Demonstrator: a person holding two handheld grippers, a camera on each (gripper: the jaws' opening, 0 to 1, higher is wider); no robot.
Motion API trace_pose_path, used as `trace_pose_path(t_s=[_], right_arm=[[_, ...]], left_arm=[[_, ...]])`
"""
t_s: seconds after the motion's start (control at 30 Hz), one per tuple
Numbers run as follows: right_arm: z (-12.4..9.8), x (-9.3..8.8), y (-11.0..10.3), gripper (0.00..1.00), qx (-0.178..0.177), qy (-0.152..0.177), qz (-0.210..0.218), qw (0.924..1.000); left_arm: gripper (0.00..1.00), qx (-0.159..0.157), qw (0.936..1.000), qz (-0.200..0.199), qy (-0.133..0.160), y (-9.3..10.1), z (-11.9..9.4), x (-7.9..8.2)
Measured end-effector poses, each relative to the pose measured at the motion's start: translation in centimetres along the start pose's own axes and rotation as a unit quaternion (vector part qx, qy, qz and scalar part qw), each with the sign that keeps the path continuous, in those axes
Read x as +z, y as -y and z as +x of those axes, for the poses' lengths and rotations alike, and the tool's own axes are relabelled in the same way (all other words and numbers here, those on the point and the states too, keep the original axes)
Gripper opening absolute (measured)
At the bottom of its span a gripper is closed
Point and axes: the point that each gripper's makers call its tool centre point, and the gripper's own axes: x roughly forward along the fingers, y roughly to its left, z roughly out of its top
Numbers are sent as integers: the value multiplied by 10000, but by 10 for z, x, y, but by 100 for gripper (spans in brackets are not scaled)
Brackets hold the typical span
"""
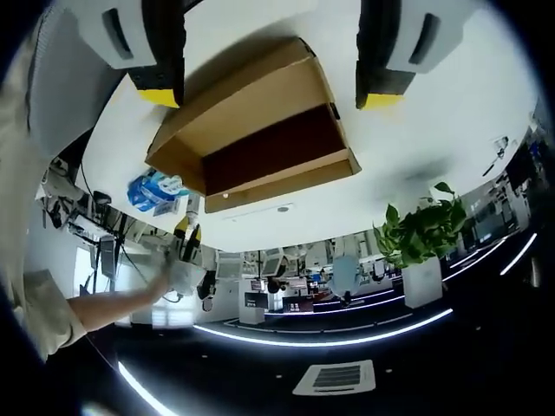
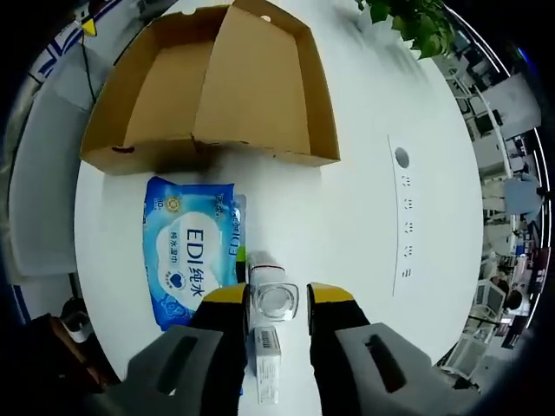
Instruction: Operate the shoe box by opening the lid, removing the specified soft item, and placing it in the target area until the item is outside and the box remains undamaged.
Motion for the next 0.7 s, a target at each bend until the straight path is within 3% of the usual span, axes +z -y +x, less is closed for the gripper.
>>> trace_pose_path(t_s=[0.2, 0.4, 0.53, 0.7], right_arm=[[-8, 8, 7, 29, -159, 180, 34, 9997], [-17, 34, 10, 31, -275, 702, 356, 9965], [-22, 53, 13, 32, -322, 1123, 868, 9893], [-24, 75, 13, 34, -223, 1539, 1401, 9779]], left_arm=[[70, 208, 9998, -31, -71, -9, 4, -4], [59, 424, 9989, -121, -167, -21, 8, -9], [52, 639, 9973, -70, -361, -28, 11, -16], [41, 750, 9951, -476, -441, -33, 16, -23]])
